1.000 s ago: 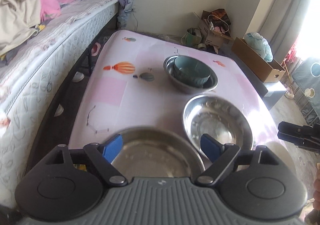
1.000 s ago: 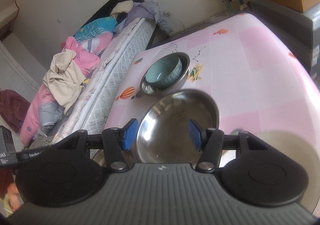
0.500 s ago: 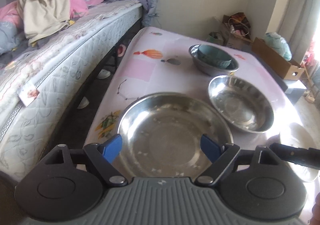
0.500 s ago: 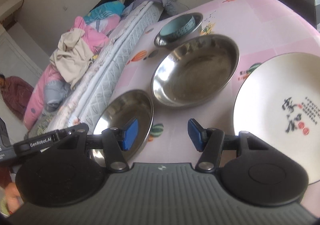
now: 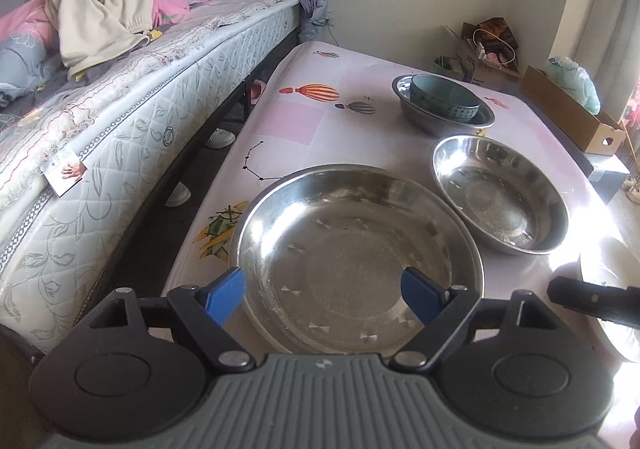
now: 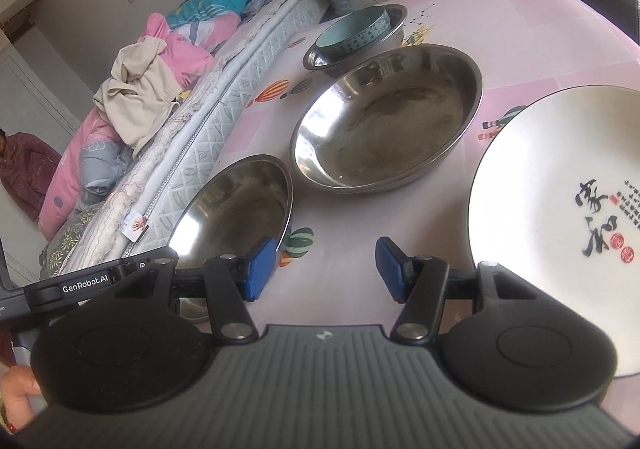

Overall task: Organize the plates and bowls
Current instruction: 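Raise the left gripper away from the stacked bowls, then close the left gripper on the large steel bowl's rim while the right gripper grips its opposite rim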

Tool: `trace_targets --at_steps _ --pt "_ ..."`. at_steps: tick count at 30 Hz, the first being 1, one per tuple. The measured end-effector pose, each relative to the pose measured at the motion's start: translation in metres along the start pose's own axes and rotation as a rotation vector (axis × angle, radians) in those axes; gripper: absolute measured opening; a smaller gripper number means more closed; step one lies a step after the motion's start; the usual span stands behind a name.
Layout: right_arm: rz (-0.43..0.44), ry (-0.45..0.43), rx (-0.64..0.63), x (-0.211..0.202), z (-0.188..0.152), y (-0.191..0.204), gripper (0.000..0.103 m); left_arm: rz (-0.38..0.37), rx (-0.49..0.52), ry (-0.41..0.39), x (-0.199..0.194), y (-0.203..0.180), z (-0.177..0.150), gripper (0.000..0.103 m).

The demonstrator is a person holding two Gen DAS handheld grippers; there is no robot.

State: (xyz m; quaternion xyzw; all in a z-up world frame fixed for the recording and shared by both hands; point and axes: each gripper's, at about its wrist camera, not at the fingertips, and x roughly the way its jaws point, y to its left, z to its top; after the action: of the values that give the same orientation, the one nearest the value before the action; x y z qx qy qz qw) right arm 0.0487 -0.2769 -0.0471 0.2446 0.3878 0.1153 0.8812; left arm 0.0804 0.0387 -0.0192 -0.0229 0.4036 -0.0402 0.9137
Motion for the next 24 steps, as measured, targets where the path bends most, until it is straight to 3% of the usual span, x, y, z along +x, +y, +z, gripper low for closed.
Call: trace_targets --at_steps 15,24 --pt "0.006 0.006 -0.064 0.006 -0.008 0.038 0.055 0.021 -0.042 -0.032 -0.011 0.029 -0.016 0.087" --pt "-0.054 0.014 -0.088 0.036 -0.003 0.051 0.055 0.008 -0.047 -0.01 0.005 0.044 -0.012 0.085"
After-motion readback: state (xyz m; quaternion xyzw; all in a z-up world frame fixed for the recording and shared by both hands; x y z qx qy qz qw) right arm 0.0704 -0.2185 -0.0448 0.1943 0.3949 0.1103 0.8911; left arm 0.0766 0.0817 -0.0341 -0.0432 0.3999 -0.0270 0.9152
